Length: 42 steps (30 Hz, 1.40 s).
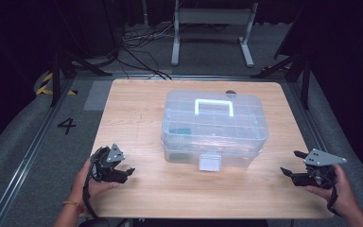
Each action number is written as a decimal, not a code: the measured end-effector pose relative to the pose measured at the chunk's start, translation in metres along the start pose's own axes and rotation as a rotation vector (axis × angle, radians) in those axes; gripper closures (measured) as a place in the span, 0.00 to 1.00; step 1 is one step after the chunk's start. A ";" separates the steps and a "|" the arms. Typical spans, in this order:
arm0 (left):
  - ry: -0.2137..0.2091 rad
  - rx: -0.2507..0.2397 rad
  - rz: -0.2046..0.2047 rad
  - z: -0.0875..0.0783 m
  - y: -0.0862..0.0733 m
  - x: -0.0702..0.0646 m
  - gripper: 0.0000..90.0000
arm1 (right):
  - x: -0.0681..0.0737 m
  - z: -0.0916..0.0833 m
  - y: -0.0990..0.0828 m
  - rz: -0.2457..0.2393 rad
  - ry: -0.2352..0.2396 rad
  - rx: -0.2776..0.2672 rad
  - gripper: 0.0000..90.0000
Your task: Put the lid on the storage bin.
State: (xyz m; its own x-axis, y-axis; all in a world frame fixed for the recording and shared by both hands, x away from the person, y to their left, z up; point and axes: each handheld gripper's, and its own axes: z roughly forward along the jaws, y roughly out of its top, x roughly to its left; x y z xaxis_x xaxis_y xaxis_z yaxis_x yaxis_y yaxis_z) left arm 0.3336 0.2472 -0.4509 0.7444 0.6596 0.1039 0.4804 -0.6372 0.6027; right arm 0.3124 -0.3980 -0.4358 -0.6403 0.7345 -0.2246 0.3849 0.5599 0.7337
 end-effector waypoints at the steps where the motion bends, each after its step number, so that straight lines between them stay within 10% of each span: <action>1: -0.002 0.000 0.000 0.000 -0.004 0.001 0.27 | -0.001 0.000 -0.005 0.010 -0.004 0.002 0.23; 10: -0.061 -0.013 -0.052 0.005 -0.028 0.002 0.25 | -0.012 -0.001 -0.049 0.136 -0.015 0.026 0.23; 22: -0.039 -0.107 -0.137 0.008 -0.043 -0.003 0.17 | -0.021 0.002 -0.076 0.277 0.039 0.036 0.18; 42: -0.039 -0.108 -0.141 0.008 -0.043 -0.004 0.17 | -0.019 0.006 -0.073 0.288 0.021 0.043 0.15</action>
State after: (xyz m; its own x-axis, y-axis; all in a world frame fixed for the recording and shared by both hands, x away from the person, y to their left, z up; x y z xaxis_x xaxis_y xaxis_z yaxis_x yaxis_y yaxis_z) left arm 0.3136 0.2693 -0.4837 0.6914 0.7223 -0.0175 0.5306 -0.4912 0.6908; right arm 0.3004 -0.4510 -0.4888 -0.5138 0.8579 0.0027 0.5805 0.3454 0.7373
